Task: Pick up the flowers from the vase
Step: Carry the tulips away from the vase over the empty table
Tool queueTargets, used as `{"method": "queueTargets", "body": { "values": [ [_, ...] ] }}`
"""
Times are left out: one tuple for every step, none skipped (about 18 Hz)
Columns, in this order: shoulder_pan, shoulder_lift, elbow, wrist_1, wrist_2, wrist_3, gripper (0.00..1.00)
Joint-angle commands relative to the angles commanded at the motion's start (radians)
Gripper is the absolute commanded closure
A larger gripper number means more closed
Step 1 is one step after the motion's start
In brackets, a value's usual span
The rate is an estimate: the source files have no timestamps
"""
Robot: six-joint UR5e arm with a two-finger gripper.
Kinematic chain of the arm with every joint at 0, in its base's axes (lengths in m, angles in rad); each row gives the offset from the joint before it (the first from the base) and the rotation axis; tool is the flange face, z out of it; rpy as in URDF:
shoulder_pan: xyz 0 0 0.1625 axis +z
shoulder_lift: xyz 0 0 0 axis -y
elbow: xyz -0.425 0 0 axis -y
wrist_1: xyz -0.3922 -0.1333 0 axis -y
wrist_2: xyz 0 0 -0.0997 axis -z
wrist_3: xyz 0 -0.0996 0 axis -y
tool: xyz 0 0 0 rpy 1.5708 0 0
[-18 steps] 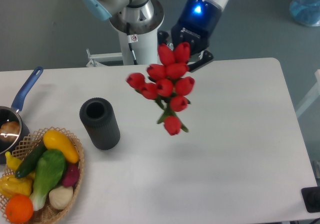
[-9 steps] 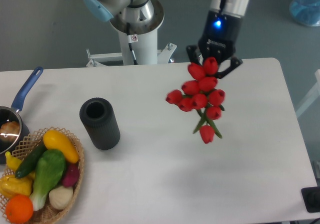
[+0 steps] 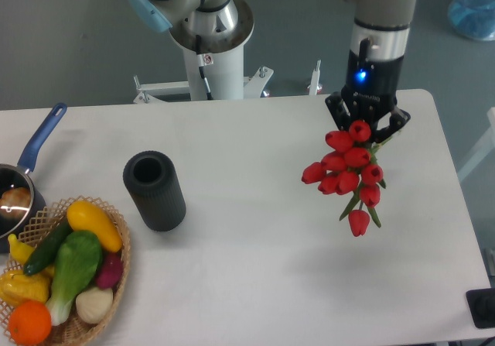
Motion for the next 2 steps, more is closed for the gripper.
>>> {"method": "queueTargets", "body": {
  "values": [
    [-0.009,-0.011,0.006,-0.002,0.025,0.008,0.90],
    [-0.017,-0.014,0.012,0.001,0.035,0.011,0.91]
  ]
}}
